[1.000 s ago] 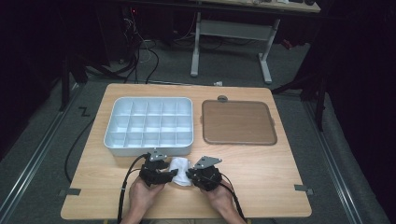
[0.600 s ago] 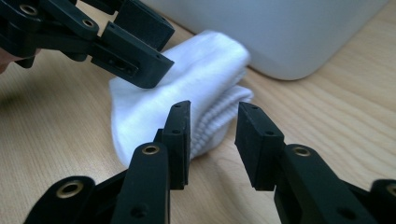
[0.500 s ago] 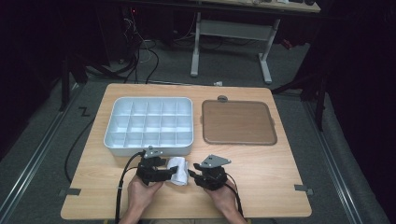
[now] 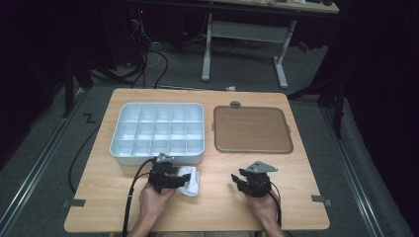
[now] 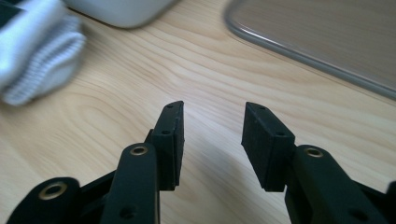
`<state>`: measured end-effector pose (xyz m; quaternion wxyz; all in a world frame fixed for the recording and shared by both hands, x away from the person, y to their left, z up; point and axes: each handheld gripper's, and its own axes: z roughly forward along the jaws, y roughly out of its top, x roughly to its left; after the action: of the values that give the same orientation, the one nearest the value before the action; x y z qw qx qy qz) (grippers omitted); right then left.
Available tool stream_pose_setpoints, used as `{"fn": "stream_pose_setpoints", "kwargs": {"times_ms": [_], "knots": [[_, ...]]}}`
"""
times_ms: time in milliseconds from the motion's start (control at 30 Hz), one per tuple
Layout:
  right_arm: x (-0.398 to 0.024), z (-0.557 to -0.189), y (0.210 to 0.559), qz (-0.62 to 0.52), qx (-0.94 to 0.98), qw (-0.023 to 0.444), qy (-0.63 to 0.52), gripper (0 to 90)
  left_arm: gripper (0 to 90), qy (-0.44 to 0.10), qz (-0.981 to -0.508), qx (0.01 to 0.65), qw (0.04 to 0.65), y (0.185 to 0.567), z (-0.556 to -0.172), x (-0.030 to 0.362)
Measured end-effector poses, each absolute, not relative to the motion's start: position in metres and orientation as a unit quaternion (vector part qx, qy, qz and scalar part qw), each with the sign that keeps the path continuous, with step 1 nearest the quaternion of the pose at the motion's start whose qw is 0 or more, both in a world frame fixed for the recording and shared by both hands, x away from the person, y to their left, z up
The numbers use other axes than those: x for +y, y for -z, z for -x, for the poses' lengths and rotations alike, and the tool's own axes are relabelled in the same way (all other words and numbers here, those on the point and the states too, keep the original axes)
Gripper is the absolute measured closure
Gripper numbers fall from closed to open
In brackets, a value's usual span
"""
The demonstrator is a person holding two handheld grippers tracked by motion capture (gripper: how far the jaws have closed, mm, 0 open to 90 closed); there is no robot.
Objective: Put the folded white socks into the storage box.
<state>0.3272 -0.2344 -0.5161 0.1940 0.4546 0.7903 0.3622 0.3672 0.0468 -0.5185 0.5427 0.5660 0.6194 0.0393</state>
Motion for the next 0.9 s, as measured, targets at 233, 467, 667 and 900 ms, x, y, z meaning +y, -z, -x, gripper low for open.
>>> {"fn": "stream_pose_setpoints", "kwargs": {"times_ms": [233, 467, 667, 900], "knots": [[-0.266, -0.324, 0.526, -0.494, 0.774, 0.204, -0.339, 56.6, 35.2, -0.045, -0.57, 0.622, 0.535, 0.525, -0.368, 0.046], [-0.279, -0.323, 0.531, -0.508, 0.761, 0.212, -0.343, 51.8, 40.4, -0.033, -0.573, 0.626, 0.528, 0.525, -0.368, 0.047], [-0.275, -0.324, 0.531, -0.501, 0.767, 0.218, -0.336, 44.3, 49.2, -0.017, -0.573, 0.625, 0.53, 0.525, -0.367, 0.047], [-0.272, -0.324, 0.532, -0.494, 0.773, 0.225, -0.329, 41.8, 52.3, -0.013, -0.573, 0.619, 0.536, 0.525, -0.361, 0.044]]}}
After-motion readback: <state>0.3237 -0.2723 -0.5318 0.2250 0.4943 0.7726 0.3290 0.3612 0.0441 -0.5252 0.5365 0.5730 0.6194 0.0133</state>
